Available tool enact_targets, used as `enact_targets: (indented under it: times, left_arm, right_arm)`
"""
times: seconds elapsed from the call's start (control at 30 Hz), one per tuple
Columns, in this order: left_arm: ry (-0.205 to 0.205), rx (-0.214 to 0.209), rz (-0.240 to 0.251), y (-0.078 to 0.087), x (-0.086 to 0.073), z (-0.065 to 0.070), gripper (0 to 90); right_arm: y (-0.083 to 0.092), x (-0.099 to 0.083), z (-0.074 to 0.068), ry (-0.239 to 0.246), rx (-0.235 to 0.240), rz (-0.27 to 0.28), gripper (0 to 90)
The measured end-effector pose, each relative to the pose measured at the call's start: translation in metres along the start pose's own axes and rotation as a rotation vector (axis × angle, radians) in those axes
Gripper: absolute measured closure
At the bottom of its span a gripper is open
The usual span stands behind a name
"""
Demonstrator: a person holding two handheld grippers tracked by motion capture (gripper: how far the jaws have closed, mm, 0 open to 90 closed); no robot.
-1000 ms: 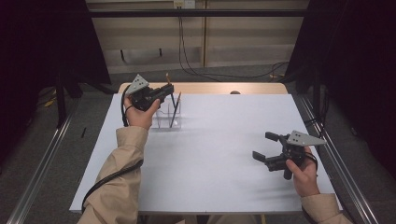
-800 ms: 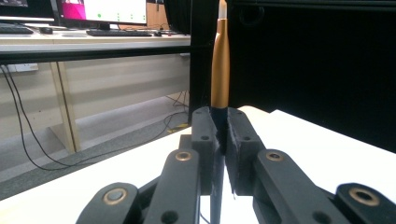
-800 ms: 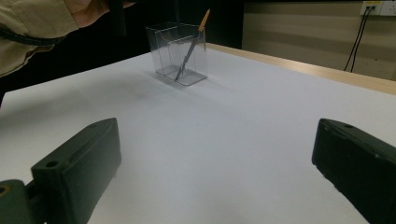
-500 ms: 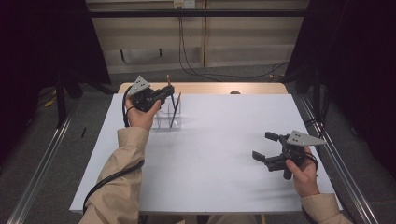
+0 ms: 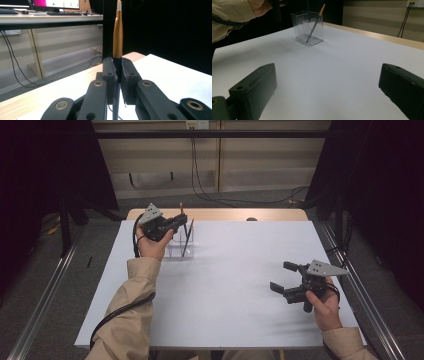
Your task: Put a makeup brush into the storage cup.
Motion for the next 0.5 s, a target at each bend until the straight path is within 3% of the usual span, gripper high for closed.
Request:
enact_targets:
  times: [0.5]
  left_arm:
    - [-0.002,-0.009,-0.024,-0.0029,-0.0088,0.0029,83.2]
  right_arm:
    - [-0.0002,0.0003,-0.0007,0.002,0.007,0.000,1.1]
Point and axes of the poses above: each handheld gripper's, and its own axes: y roughly backward along the jaws, x roughly out of its top, z roughly to its right, the point moved 3 cm from there along -y, roughly forward along the jaws, and after that the axes turned 4 degrees about -y, right-handed, at the moved point
